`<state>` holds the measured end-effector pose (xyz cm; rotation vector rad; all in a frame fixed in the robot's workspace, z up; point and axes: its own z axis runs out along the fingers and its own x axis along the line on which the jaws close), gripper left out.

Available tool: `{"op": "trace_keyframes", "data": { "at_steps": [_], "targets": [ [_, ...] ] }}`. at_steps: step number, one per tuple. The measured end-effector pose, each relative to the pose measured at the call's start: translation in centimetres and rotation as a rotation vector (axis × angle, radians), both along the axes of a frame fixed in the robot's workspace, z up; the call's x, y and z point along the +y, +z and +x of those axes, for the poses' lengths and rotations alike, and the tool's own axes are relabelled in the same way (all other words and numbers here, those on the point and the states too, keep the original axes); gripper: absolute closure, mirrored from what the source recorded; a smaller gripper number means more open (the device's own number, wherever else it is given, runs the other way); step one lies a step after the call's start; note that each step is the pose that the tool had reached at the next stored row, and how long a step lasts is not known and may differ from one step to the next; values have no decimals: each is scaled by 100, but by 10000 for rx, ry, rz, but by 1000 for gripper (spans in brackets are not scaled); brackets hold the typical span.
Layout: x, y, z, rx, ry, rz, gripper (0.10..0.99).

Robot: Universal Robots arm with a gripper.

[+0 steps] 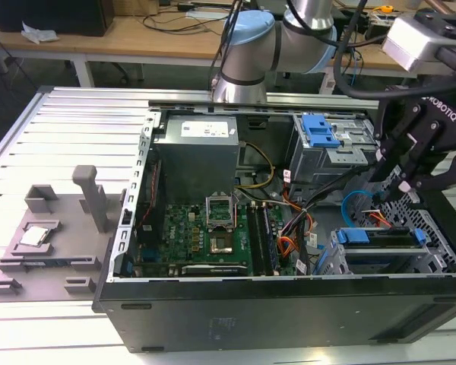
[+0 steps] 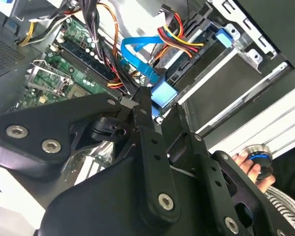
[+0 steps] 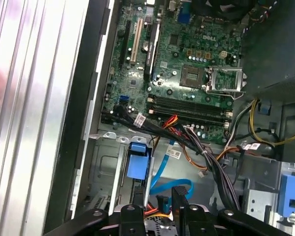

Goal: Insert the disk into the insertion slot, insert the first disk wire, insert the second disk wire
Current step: 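Insert the second disk wire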

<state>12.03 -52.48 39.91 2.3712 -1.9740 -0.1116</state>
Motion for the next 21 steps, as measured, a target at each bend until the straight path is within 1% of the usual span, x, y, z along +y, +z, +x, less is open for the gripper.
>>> {"op": "trace_keyframes", "data": {
  "at_steps": [2, 4, 5, 6, 7, 9, 11, 12, 14, 15, 17, 21],
  "targets": [
    [5, -8, 0, 0, 478, 0, 725],
    [14, -21, 0, 1, 757, -2, 725],
    [30, -36, 0, 0, 824, -2, 725],
    [67, -61, 0, 1, 865, -6, 725],
    [138, -107, 0, 0, 926, -14, 725],
    [174, -139, 0, 2, 995, -48, 725],
    [181, -163, 2, 7, 1113, -134, 725],
    [182, -178, 8, 10, 1230, -211, 725],
    [187, -202, 13, 12, 1343, -266, 725],
    [196, -234, 20, 14, 1408, -310, 725],
    [198, -261, 28, 16, 1439, -353, 725],
    [198, -261, 28, 17, 1441, -366, 725]
  ]
}}
